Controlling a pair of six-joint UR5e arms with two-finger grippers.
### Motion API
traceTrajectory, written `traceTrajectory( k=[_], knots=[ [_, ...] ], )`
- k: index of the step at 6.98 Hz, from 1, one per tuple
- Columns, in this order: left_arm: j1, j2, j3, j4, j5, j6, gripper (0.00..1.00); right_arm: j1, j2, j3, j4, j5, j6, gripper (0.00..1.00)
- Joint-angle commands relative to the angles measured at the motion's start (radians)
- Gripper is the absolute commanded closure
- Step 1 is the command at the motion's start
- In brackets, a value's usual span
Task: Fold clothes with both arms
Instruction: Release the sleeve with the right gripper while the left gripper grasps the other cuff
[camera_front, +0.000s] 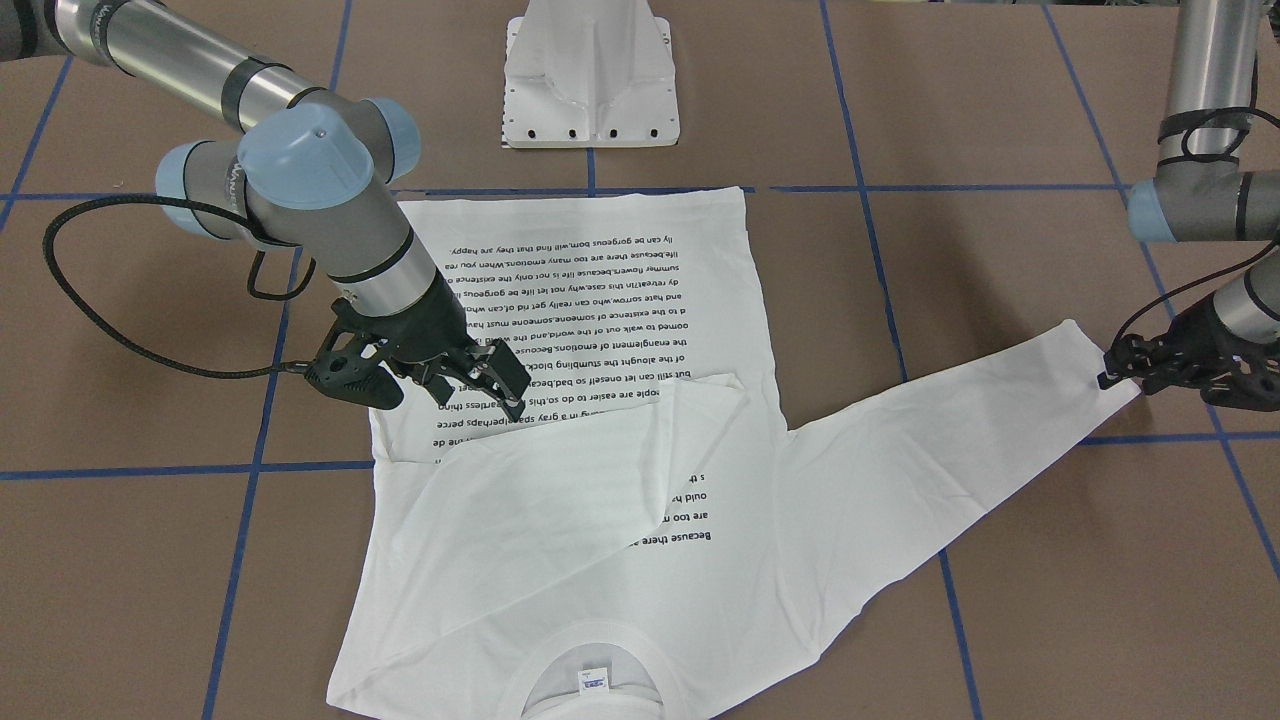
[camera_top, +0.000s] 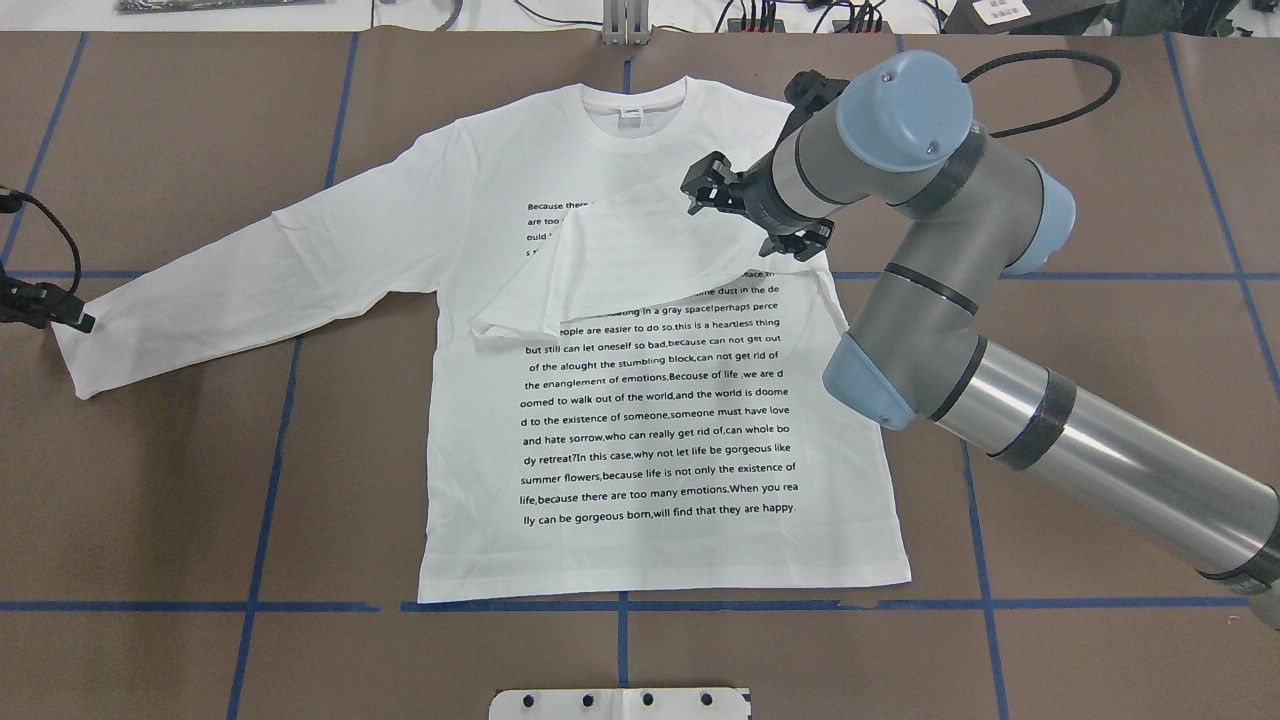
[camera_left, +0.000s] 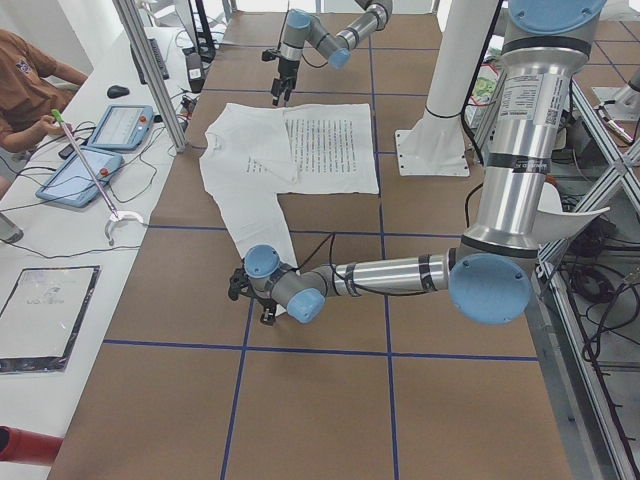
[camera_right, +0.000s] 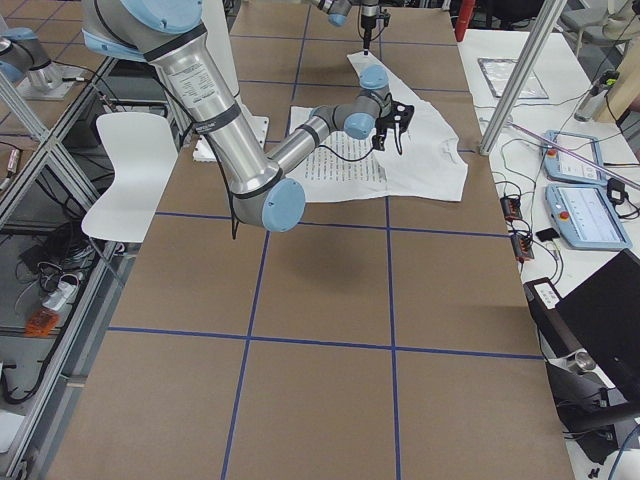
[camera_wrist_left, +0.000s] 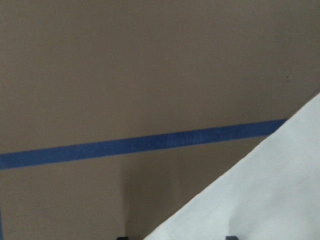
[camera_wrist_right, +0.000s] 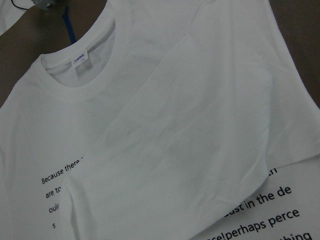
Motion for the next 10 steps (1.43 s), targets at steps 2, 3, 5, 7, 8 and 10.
traceTrajectory(
  k=[2,3,5,7,8,10],
  knots=[
    [0.000,0.009,-0.003,-0.005,0.000,0.000,0.88,-0.004,-0.002,0.001,0.002,-0.002,0.004,0.01],
    [0.002,0.008,-0.009,-0.012,-0.003,-0.002,1.00,-0.009,-0.002,0.001,0.002,-0.008,0.006,0.01],
    [-0.001,0.014,-0.123,0.006,-0.014,-0.008,1.00,-0.010,-0.003,-0.001,0.002,-0.014,0.004,0.01],
    [0.003,-0.003,-0.270,0.003,-0.063,-0.205,1.00,-0.007,-0.018,0.008,0.002,-0.011,0.000,0.01],
    [0.007,-0.021,-0.341,0.005,-0.107,-0.306,1.00,-0.006,-0.040,0.025,0.004,-0.011,-0.002,0.01],
    [0.058,-0.241,-0.353,0.005,-0.164,-0.652,1.00,0.007,-0.115,0.091,0.004,-0.012,-0.005,0.01]
  ],
)
